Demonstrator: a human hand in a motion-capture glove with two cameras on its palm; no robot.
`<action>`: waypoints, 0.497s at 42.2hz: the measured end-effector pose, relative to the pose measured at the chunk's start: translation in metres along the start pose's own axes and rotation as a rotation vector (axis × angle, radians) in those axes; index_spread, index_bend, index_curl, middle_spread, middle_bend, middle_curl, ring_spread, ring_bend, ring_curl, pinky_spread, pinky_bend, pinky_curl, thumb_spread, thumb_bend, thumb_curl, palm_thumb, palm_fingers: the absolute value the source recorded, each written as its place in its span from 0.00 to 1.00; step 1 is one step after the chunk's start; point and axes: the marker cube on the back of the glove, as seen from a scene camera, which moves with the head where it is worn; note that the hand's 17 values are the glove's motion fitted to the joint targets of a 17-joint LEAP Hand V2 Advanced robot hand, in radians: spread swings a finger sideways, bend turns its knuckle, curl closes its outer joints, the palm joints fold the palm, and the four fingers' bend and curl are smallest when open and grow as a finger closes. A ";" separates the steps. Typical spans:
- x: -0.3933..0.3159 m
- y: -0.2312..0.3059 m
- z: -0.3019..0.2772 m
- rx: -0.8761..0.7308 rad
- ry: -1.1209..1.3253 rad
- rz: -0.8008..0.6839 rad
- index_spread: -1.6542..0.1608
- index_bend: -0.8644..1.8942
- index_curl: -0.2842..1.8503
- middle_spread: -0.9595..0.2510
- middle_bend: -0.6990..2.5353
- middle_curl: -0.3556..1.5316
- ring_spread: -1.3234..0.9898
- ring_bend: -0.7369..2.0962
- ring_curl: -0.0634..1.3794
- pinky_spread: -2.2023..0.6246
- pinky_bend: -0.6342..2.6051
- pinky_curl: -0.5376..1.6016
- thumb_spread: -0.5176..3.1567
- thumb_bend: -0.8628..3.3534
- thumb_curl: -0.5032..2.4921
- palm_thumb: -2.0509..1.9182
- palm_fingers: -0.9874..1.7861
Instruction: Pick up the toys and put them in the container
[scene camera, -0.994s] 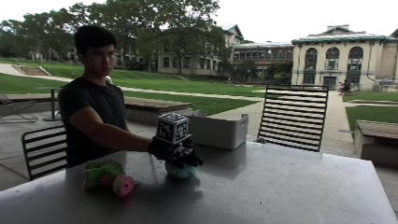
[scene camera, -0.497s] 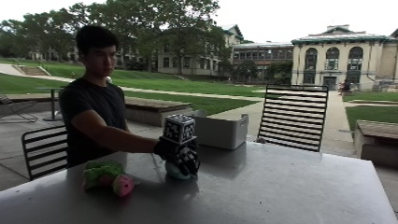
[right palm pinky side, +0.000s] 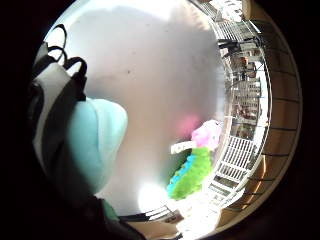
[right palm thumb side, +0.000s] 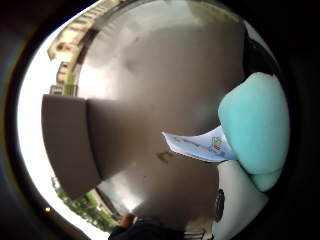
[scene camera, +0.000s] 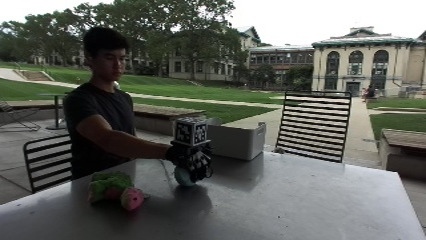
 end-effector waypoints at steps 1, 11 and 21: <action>-0.002 0.001 -0.005 -0.001 -0.013 0.007 0.85 0.71 0.57 0.59 0.55 0.53 0.43 0.66 0.39 0.60 0.37 0.43 0.58 0.38 0.36 0.76 0.86; -0.025 0.004 -0.084 -0.034 -0.034 0.017 0.83 0.64 0.62 0.55 0.53 0.53 0.41 0.68 0.40 0.61 0.44 0.46 0.45 0.30 0.39 0.69 0.71; -0.052 0.002 -0.184 0.061 -0.042 0.061 0.81 0.59 0.68 0.51 0.51 0.54 0.38 0.66 0.39 0.63 0.48 0.46 0.39 0.27 0.42 0.67 0.66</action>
